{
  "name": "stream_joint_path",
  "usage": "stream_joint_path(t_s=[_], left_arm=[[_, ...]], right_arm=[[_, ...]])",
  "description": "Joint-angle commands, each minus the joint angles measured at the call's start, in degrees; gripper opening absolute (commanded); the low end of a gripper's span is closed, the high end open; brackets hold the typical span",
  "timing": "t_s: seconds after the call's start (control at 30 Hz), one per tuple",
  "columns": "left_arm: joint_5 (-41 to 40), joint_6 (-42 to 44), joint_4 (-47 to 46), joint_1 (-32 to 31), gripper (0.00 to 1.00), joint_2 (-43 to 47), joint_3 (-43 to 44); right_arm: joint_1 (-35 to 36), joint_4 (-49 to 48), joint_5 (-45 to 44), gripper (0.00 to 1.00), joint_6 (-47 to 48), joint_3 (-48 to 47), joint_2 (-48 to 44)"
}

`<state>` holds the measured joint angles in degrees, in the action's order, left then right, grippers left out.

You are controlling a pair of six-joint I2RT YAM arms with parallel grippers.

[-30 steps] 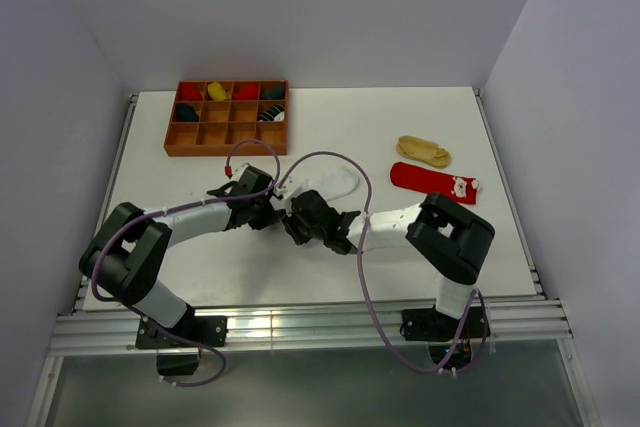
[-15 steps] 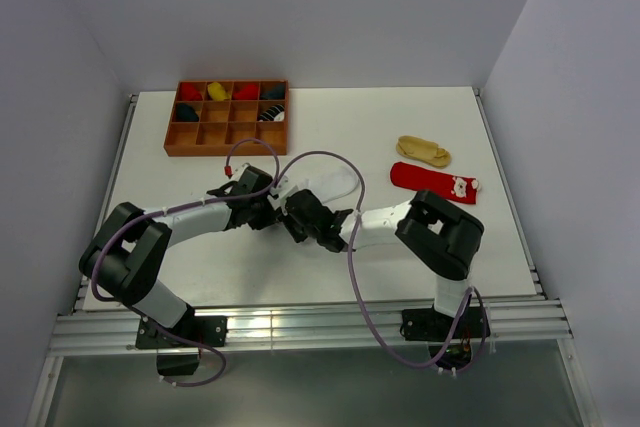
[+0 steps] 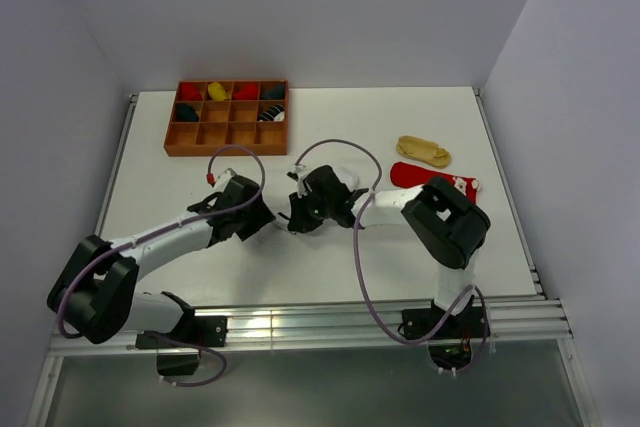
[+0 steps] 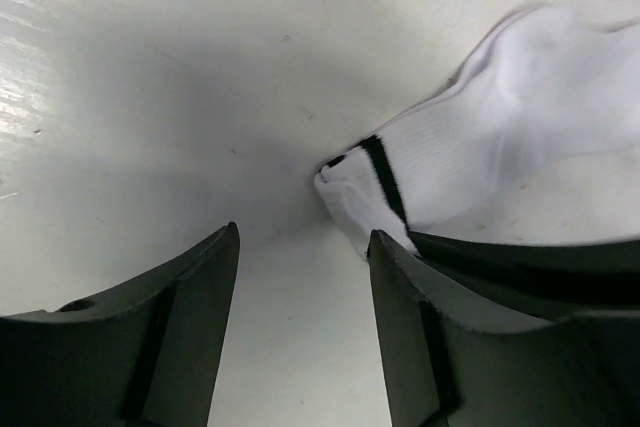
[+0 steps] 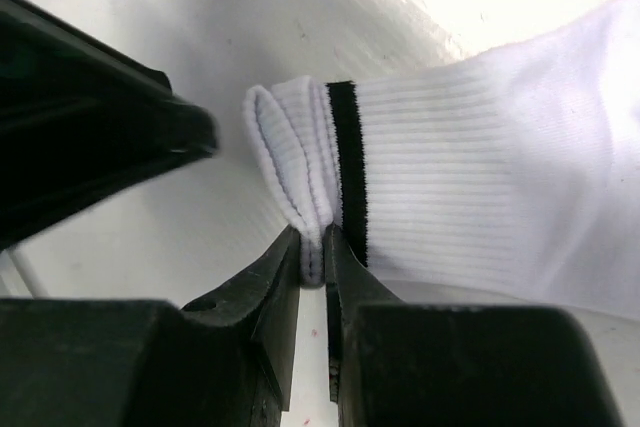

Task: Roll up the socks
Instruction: Roll the sock at the center of the board.

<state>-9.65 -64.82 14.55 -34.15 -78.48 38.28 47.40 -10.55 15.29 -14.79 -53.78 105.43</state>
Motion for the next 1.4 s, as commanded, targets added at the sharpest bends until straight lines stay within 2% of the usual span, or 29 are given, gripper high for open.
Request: stream_joint_path(t_s=[0.0, 0.07, 0.17, 0.27, 0.67, 1.13, 1.23, 1.37], left_arm=[[-2.13, -2.77, -1.54, -0.30, 0.60, 4.29, -1.71], [-2.04, -3.30, -2.42, -0.30, 0.60, 5.70, -2.42], [-1.25, -3.74, -3.47, -0.30, 0.59, 6.23, -3.83], [0.07, -3.91, -4.35, -0.30, 0.57, 5.44, -4.35], [2.62, -5.23, -8.48, -0.65, 0.55, 0.00, -4.54], [2.97, -4.27, -8.31, -0.65, 0.41, -7.91, -2.69], [3.15, -4.09, -7.34, -0.74, 0.37, -9.58, -1.90], [2.18, -3.56, -4.71, -1.62, 0.31, -11.87, -0.14]], right_arm=[[-3.88, 2.56, 15.98, 0.00, -9.17, -0.36, 2.76], [-6.51, -3.13, 23.07, 0.00, -15.49, 1.48, 3.90], [-9.33, -9.72, 27.23, 0.00, -24.37, 3.41, 6.27], [-10.83, -11.86, 29.89, 0.00, -28.27, 3.95, 8.65], [-11.62, -13.09, 29.80, 0.00, -31.62, 3.95, 13.49], [-11.89, -11.08, 28.13, 0.00, -30.48, 3.77, 13.14], [-11.89, -8.89, 26.73, 0.03, -29.34, 3.24, 12.53], [-11.80, -3.72, 24.10, 0.16, -25.92, 2.54, 10.16]])
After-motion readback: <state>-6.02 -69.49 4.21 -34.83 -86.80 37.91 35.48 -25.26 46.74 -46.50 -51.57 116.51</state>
